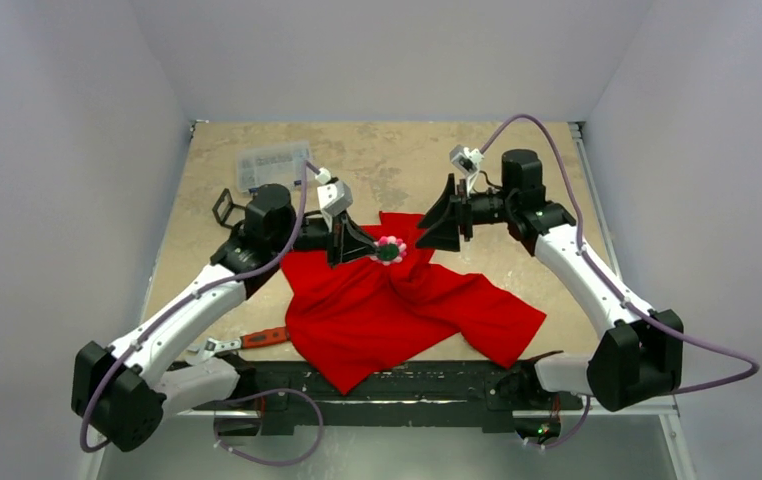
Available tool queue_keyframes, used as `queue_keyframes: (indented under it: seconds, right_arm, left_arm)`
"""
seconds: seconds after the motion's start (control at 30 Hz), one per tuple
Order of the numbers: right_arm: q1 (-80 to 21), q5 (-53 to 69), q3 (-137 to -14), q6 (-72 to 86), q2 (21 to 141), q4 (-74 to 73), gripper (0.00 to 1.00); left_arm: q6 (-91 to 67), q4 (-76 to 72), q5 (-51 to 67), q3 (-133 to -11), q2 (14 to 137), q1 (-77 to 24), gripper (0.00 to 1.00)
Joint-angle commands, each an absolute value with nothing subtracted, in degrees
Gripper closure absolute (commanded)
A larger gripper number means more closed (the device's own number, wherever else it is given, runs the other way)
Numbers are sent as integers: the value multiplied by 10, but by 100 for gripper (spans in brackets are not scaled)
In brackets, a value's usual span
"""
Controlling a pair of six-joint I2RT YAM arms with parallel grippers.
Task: Remove the brooch from the garment
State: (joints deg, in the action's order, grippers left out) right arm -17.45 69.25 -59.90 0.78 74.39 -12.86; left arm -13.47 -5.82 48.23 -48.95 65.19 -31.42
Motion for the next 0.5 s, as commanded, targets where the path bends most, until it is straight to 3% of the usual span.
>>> queue_keyframes:
  seconds: [0.0,0.2,0.3,0.37,0.47]
  right_arm:
    - [-157,680,-635,46,741,-95,30]
    - [-159,646,-673,-66,763,-225,20]
    - [-160,625,-682,-131,769,-285,18]
    - [-160,611,-678,-149,769,-303,18]
    - [-159,596,-665,-163,760,-310,18]
  left_arm:
    - [117,68,495,-494,576,-309,100]
    - [582,240,444,-490,501,-340,100]
    - [781,157,381,-401,444,-356,100]
    - [862,72,361,-339,421,-356,100]
    - [932,59,353,-333,407,-357,100]
